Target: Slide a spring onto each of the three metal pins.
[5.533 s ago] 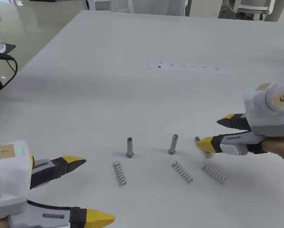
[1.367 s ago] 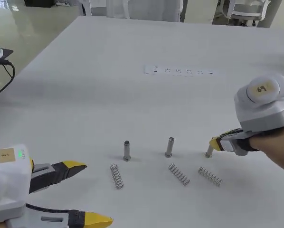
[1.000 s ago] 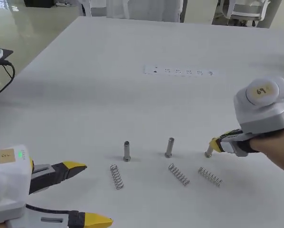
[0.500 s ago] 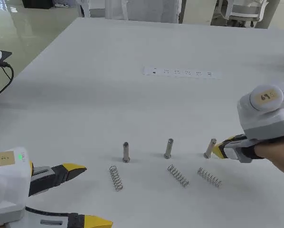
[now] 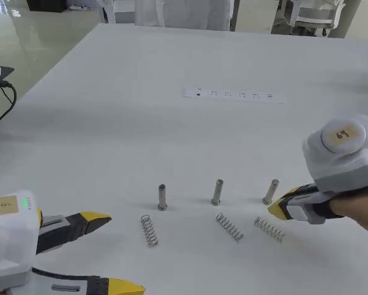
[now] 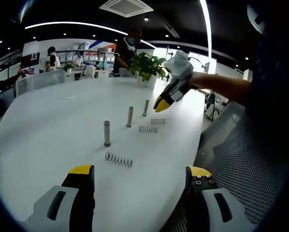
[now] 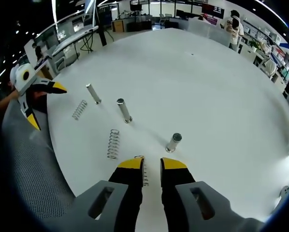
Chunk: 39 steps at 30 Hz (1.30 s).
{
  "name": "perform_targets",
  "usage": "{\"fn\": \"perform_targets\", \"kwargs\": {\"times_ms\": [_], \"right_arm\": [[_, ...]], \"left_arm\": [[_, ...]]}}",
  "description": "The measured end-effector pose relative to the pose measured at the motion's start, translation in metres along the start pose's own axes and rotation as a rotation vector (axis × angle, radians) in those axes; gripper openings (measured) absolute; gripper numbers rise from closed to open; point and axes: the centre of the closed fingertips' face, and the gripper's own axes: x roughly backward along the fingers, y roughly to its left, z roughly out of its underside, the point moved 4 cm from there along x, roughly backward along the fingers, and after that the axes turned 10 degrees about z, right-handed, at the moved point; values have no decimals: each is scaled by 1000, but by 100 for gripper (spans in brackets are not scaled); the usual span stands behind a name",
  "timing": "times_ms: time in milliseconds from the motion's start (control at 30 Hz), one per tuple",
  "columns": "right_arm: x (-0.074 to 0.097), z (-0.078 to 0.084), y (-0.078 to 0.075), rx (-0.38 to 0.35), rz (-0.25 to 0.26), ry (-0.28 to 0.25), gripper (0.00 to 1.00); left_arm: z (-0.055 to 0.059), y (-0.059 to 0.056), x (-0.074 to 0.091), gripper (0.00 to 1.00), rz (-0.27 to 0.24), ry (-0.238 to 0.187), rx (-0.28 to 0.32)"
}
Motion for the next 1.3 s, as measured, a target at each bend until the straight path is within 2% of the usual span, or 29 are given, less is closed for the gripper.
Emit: {"fn": "perform_targets", "kwargs": {"times_ms": [200, 600, 1100, 1300], "right_arm": [[-5, 0, 10, 70, -27, 35, 11], [-20, 6, 17, 168, -50, 126, 11], [-33, 7, 19, 254, -49, 209, 11], [-35, 5, 20, 274, -52, 221, 10]], "left_arm": [[-1, 0, 1, 73, -4, -6, 1], [-2, 1, 1, 73, -11, -12, 4], [-3, 4, 3, 73, -21, -22, 9], [-3, 4, 3, 73, -25, -26, 12]]}}
